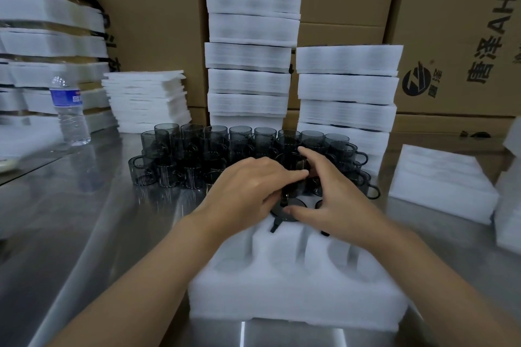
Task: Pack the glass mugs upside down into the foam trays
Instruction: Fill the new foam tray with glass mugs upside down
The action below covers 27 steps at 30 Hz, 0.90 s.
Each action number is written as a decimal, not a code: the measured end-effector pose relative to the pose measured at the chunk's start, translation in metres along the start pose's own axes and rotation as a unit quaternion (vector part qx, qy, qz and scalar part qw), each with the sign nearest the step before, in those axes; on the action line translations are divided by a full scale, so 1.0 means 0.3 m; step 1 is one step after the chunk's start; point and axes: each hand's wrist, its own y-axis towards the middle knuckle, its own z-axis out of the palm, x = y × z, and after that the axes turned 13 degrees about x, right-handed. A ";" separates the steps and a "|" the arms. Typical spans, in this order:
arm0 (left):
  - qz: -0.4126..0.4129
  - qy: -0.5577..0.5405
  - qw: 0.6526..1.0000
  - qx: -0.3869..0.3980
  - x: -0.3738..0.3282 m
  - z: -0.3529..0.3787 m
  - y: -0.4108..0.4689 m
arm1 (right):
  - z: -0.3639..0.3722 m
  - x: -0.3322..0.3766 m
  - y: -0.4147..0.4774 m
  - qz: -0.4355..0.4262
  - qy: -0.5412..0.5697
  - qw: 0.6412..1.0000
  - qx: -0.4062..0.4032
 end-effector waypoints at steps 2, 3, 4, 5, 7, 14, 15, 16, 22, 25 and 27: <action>0.008 0.006 1.000 0.002 -0.006 -0.003 0.001 | 0.001 -0.002 0.002 -0.010 -0.001 1.000 -0.007; 0.010 0.010 1.000 -0.001 -0.007 -0.003 0.000 | 0.001 -0.003 0.001 -0.012 -0.003 1.000 -0.009; 0.012 0.014 1.000 -0.006 -0.007 -0.003 0.001 | 0.000 -0.003 0.001 -0.013 -0.005 1.000 -0.012; 0.014 0.020 1.000 -0.014 -0.007 -0.003 0.001 | -0.002 -0.003 0.001 -0.013 -0.011 1.000 -0.017; 0.018 0.035 0.999 -0.038 -0.006 -0.002 0.001 | -0.005 -0.001 0.003 -0.010 -0.033 0.999 -0.034; 0.018 0.075 0.993 -0.084 0.007 0.006 -0.001 | -0.013 0.011 0.002 -0.039 -0.020 0.993 -0.110; 0.016 0.077 0.993 -0.091 0.008 0.007 -0.001 | -0.012 0.011 0.001 -0.045 -0.016 0.992 -0.115; 0.009 0.078 0.992 -0.098 0.010 0.008 -0.001 | -0.011 0.010 0.001 -0.049 -0.011 0.992 -0.120; -0.115 0.017 0.989 -0.087 0.018 0.010 -0.005 | -0.004 0.009 0.007 -0.035 0.015 0.989 -0.145; -0.148 -0.022 0.986 -0.076 0.016 0.018 -0.008 | -0.003 0.003 0.006 -0.029 0.009 0.987 -0.160; -0.165 -0.050 0.983 -0.069 0.018 0.019 -0.011 | -0.003 0.002 0.006 -0.025 0.013 0.986 -0.165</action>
